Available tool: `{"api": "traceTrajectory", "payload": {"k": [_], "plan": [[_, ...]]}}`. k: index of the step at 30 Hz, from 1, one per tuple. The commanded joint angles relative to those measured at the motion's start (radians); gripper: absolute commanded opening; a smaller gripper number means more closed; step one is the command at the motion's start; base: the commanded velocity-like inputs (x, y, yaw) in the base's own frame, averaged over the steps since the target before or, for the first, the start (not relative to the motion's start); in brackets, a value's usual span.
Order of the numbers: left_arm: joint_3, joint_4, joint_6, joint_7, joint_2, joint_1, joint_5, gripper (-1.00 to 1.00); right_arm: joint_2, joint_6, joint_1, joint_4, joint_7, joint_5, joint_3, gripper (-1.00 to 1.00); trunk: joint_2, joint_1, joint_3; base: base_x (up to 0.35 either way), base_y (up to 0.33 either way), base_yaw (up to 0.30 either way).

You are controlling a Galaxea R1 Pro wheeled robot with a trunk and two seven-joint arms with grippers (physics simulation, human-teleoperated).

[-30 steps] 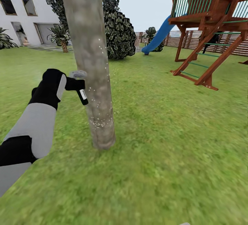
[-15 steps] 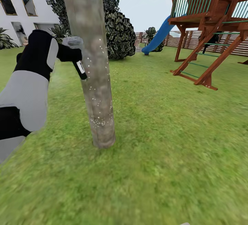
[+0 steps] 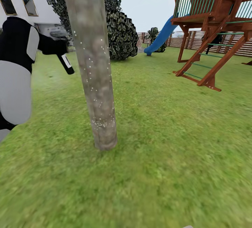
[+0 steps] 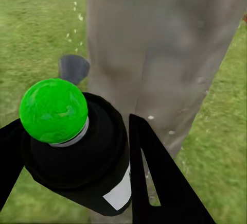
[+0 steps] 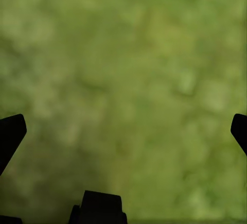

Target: In the garden, pick up the pesticide atomizer on the floor and spray pesticide onto both trees until each tree trunk is fully covered.

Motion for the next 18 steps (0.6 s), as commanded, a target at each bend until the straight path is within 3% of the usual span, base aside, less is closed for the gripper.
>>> {"api": "traceTrajectory", "payload": {"k": [1,9,13,18], "plan": [[0.003,0.005,0.003,-0.009,0.002,-0.001,-0.009,-1.00,-0.001,-0.007,-0.002,0.004,0.002,0.006,-0.008,1.00,0.000,0.000,-0.001,0.000,0.000,0.000],[0.011,0.111,0.001,-0.008,-0.005,-0.001,-0.003,-1.00,-0.001,-0.007,-0.002,0.004,0.002,0.006,-0.008,1.00,0.000,0.000,-0.001,0.000,0.000,0.000],[0.016,0.234,-0.006,-0.007,-0.010,-0.001,0.000,-1.00,-0.001,-0.007,-0.002,0.004,0.002,0.006,-0.008,1.00,0.000,0.000,-0.001,0.000,0.000,0.000],[0.017,0.359,-0.068,-0.013,-0.013,-0.001,0.002,-1.00,-0.001,-0.007,-0.002,0.004,0.002,0.006,-0.009,1.00,0.000,0.000,-0.001,0.000,0.000,0.000]]}}
